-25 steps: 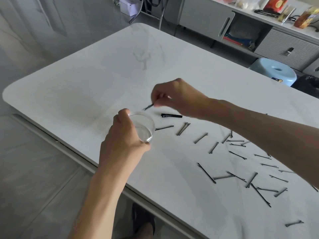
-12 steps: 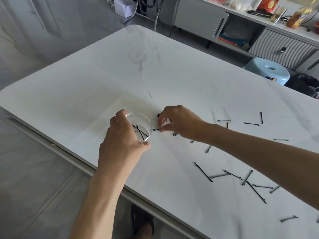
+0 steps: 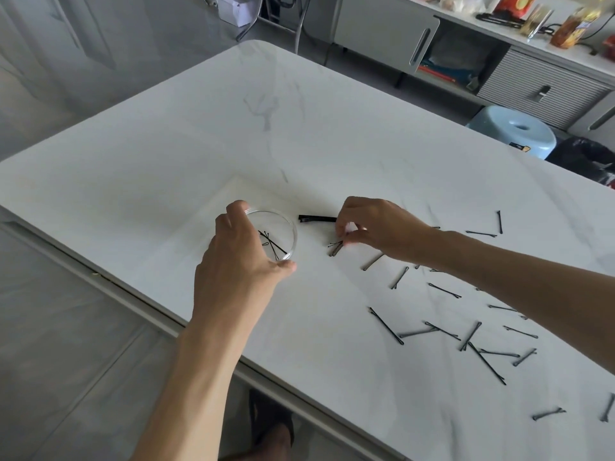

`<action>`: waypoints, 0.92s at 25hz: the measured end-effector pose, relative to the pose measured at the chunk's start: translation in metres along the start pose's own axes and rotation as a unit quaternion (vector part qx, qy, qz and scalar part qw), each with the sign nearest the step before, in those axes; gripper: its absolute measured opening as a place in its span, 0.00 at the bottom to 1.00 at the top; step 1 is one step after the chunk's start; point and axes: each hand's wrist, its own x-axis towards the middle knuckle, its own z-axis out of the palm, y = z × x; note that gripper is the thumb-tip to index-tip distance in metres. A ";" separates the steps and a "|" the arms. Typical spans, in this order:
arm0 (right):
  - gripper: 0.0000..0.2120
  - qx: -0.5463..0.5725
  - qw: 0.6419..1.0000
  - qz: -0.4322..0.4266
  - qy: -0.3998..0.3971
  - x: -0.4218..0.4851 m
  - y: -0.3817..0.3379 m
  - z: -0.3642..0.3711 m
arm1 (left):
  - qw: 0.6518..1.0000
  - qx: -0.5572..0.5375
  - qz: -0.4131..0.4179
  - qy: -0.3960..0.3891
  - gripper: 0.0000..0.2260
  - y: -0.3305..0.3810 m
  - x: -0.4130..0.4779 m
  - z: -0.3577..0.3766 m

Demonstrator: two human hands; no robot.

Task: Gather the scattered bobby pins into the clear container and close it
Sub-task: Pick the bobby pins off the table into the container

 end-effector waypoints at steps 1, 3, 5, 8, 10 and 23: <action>0.05 0.010 1.000 0.006 0.007 -0.001 0.001 0.002 | 1.000 0.000 0.000 -0.002 0.37 0.001 0.000 0.001; 0.07 0.034 0.999 0.011 0.017 0.000 0.002 0.005 | 1.000 0.002 -0.002 -0.010 0.37 0.002 -0.001 0.002; 0.04 0.030 0.999 0.008 0.028 0.001 0.003 0.008 | 1.000 0.008 -0.003 -0.015 0.37 0.003 -0.001 0.004; 0.01 -0.046 0.997 -0.029 0.050 -0.001 0.002 0.014 | 1.000 0.011 0.004 -0.016 0.37 0.004 -0.001 0.007; 0.03 -0.136 0.985 -0.075 0.073 -0.004 0.000 0.020 | 1.000 0.009 0.007 -0.017 0.37 0.005 -0.001 0.009; 0.04 -0.086 0.979 -0.175 0.057 0.032 -0.082 -0.016 | 1.000 0.014 0.014 -0.020 0.34 0.013 -0.003 0.012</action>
